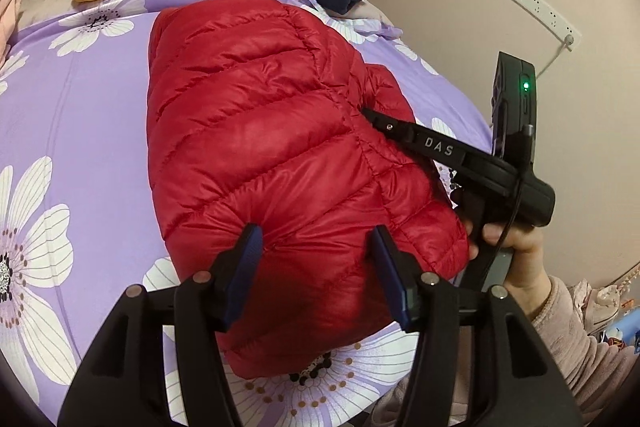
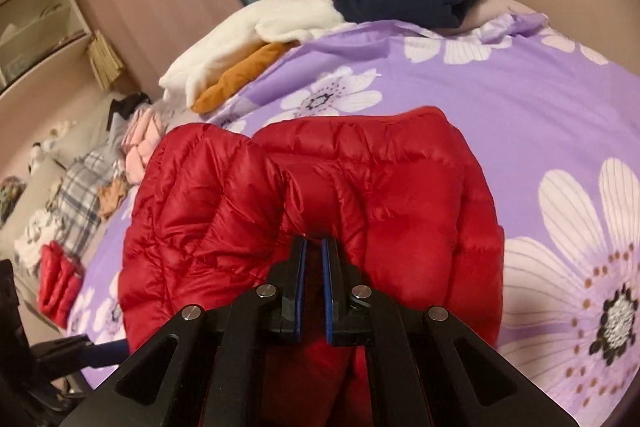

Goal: Fold large clothes

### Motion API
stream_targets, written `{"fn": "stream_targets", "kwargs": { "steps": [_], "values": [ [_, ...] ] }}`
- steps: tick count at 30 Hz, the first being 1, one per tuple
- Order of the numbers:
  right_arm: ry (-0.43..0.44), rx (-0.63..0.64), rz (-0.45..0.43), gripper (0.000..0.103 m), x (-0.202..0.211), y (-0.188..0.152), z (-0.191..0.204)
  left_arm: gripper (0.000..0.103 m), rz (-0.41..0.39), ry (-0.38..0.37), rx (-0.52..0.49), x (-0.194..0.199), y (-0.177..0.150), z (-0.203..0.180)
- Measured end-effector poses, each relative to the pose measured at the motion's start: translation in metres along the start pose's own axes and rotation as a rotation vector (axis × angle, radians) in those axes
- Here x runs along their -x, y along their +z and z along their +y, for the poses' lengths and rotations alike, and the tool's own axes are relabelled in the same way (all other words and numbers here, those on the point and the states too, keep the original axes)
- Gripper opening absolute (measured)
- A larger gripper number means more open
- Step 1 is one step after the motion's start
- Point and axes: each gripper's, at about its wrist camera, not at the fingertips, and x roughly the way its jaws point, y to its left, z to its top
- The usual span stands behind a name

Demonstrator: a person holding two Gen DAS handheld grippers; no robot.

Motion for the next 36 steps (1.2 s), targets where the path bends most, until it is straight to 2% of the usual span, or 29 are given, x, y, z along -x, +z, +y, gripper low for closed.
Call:
{"fn": "stream_targets", "kwargs": {
  "steps": [4,8,12,18,22,29,32,36],
  "values": [
    [-0.002,0.007,-0.002,0.003,0.003,-0.004,0.001,0.056,0.004,0.012,0.0,0.0,0.001,-0.001],
    [0.01,-0.016,-0.004,0.003,0.024,0.0,0.008,0.056,0.003,0.043,-0.02,0.001,0.001,-0.002],
    [0.031,0.067,-0.063,0.005,0.062,-0.006,0.024,0.056,-0.005,0.062,-0.034,0.002,-0.001,-0.005],
    [0.09,0.172,-0.05,0.007,0.091,-0.026,0.044,0.056,-0.008,0.067,-0.038,0.002,-0.003,-0.006],
    [0.066,0.223,-0.022,0.007,0.09,-0.037,0.052,0.056,-0.009,0.064,-0.033,0.001,-0.004,-0.006],
    [-0.022,0.255,0.061,0.007,0.06,-0.049,0.051,0.059,-0.006,0.056,-0.035,-0.003,-0.004,-0.004],
    [-0.025,0.269,0.071,0.007,0.051,-0.053,0.05,0.061,-0.008,0.033,-0.016,-0.005,-0.003,0.001],
    [0.015,0.218,0.066,0.007,0.049,-0.057,0.04,0.061,-0.008,-0.004,0.025,-0.005,-0.003,0.008]
  ]
}}
